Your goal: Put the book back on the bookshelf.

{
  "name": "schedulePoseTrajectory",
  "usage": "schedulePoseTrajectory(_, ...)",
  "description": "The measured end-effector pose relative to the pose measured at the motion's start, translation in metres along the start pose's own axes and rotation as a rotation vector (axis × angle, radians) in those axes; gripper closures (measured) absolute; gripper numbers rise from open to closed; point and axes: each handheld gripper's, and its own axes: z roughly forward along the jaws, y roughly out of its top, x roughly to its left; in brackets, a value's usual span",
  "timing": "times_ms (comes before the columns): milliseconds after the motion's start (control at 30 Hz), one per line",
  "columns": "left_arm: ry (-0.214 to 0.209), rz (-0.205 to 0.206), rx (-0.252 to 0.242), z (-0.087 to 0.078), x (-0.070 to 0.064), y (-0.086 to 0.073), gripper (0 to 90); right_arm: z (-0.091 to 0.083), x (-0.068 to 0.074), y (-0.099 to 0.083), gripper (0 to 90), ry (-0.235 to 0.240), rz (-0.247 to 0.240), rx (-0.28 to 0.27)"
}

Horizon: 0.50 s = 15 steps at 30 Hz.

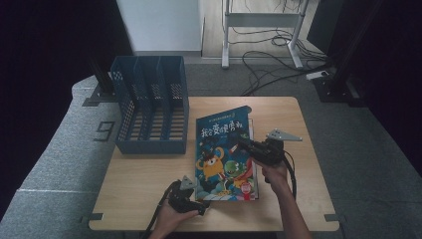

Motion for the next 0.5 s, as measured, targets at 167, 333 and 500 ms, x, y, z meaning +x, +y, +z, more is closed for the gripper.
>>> schedulePoseTrajectory(167, 0.003, 0.001, -0.003, 0.0008, -0.0001, 0.0005, 6.4, -0.0007, 0.0005, 0.0007, 75.1, -0.003, 0.002, -0.009)
schedulePoseTrajectory(333, -0.001, 0.0, 0.001, 0.0002, -0.0005, 0.0004, 6.9, -0.0021, 0.0001, -0.0012, 75.1, 0.002, -0.004, -0.021)
schedulePoseTrajectory(500, -0.003, -0.003, -0.002, -0.0002, -0.0018, -0.0002, 8.3, -0.0029, -0.0003, -0.0019, 75.1, 0.001, -0.007, -0.023)
